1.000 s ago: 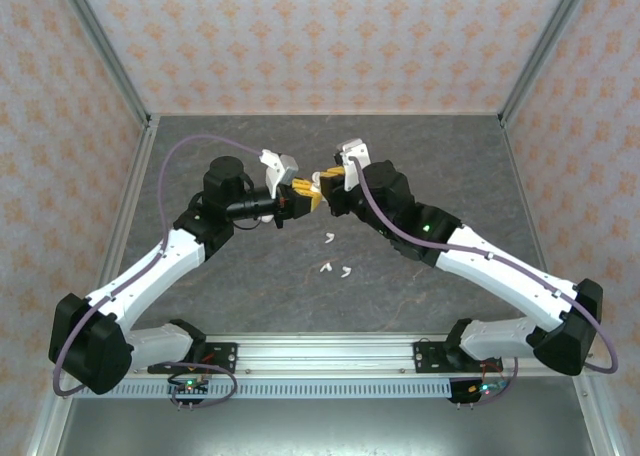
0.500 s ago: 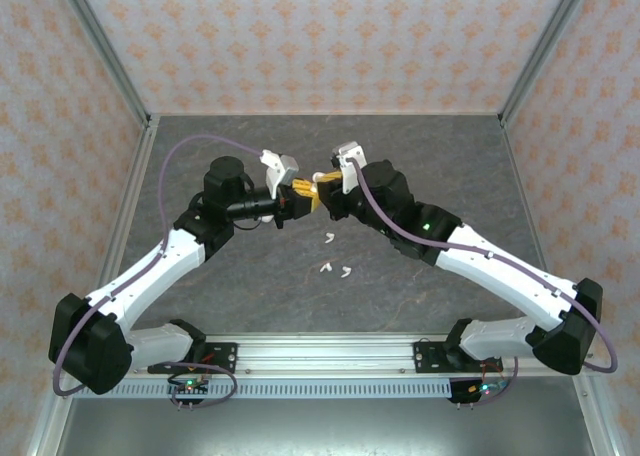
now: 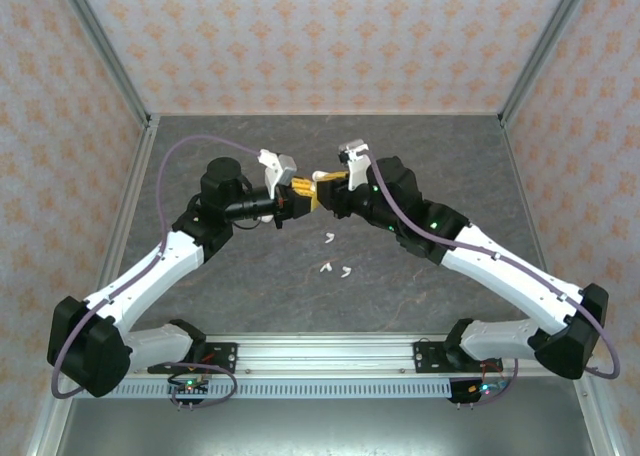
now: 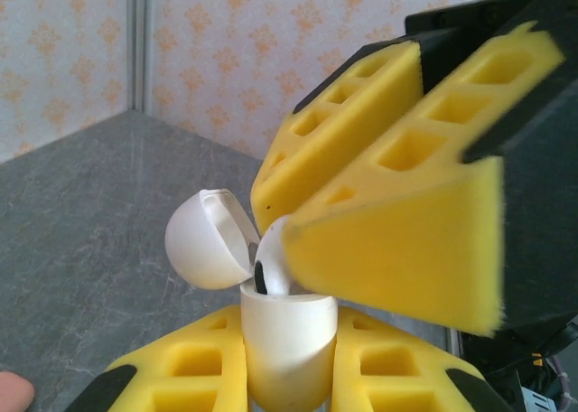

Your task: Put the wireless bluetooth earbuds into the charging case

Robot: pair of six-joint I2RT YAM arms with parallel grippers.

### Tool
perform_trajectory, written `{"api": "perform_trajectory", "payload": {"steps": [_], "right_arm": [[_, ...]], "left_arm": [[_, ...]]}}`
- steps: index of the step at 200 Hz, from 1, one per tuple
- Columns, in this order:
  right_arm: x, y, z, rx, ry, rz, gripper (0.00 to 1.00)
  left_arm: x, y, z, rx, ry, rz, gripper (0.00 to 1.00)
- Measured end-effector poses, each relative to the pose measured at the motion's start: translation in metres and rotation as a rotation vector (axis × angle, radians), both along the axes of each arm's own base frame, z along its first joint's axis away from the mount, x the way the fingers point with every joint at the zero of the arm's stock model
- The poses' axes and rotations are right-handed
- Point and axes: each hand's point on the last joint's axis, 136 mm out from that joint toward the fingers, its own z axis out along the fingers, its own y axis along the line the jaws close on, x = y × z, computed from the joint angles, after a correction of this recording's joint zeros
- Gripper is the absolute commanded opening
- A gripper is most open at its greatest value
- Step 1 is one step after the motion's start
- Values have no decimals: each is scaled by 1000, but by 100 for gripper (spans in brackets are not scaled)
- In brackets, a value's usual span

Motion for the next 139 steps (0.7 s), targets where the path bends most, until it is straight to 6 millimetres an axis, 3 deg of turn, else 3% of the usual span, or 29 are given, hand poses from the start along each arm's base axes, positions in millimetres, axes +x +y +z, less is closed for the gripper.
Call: {"api": "perform_trajectory", "payload": {"steps": [35, 76, 100, 139], "right_arm": [[-12, -4, 27, 108, -1, 25, 53], [-19, -21, 54, 175, -40, -2, 56], [-16, -34, 52, 157, -34, -64, 56], [-5, -63, 27, 75, 30, -227, 55]], "left_arm": [[1, 0, 3, -11, -10, 1, 0], [0, 1, 5, -14, -19, 4, 0], [0, 4, 9, -17, -34, 26, 0], [1, 15, 13, -14, -68, 103, 0]]}}
